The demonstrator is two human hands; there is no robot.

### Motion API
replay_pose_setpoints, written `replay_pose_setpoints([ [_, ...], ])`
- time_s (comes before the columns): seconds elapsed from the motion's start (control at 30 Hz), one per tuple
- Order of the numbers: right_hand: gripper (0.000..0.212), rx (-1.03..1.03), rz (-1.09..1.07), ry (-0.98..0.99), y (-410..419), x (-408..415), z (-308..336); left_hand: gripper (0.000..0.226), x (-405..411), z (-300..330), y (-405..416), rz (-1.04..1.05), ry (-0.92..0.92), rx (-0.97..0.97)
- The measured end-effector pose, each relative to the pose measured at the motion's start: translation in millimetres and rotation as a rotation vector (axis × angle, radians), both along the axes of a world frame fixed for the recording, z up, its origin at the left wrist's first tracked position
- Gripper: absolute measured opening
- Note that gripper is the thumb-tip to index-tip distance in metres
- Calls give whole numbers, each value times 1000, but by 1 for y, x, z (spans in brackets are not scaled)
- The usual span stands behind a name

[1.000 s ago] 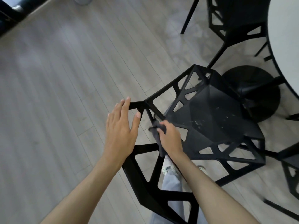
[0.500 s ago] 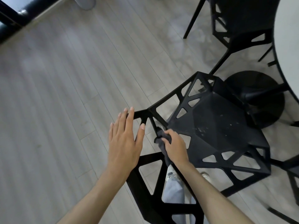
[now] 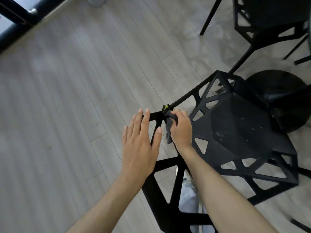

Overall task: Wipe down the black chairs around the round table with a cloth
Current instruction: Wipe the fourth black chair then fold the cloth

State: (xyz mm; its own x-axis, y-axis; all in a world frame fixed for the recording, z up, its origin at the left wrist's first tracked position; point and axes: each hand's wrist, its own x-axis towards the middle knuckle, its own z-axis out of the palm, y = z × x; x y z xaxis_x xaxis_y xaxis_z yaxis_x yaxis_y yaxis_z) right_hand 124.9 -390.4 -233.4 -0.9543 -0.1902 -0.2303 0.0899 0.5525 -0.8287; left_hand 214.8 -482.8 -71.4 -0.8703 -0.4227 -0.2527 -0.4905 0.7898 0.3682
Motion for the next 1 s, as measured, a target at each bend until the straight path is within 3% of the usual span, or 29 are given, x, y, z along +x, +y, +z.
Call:
replay_pose_setpoints([
  [0.13,8,-22,-168,-282,5,-5,4,66,0,0,0,-2,-9,1],
  [0.2,7,10,-154,-356,9,-12,5,66,1,1,0,-1,-11,-4],
  [0.4,4,-39,-19,-231,17,-7,4,64,1,0,-1,5,-6,24],
  [0.5,13,80,-17,-259,24,-13,-13,64,1,0,-1,3,-5,30],
  [0.67,14,374,55,-465,51,-19,-57,65,4,1,-2,1,-1,42],
  [0.83,16,361,75,-455,57,-16,-73,63,3,3,-2,14,3,41],
  [1.0,9,314,223,-490,77,5,-41,65,1,5,-1,13,-16,26],
])
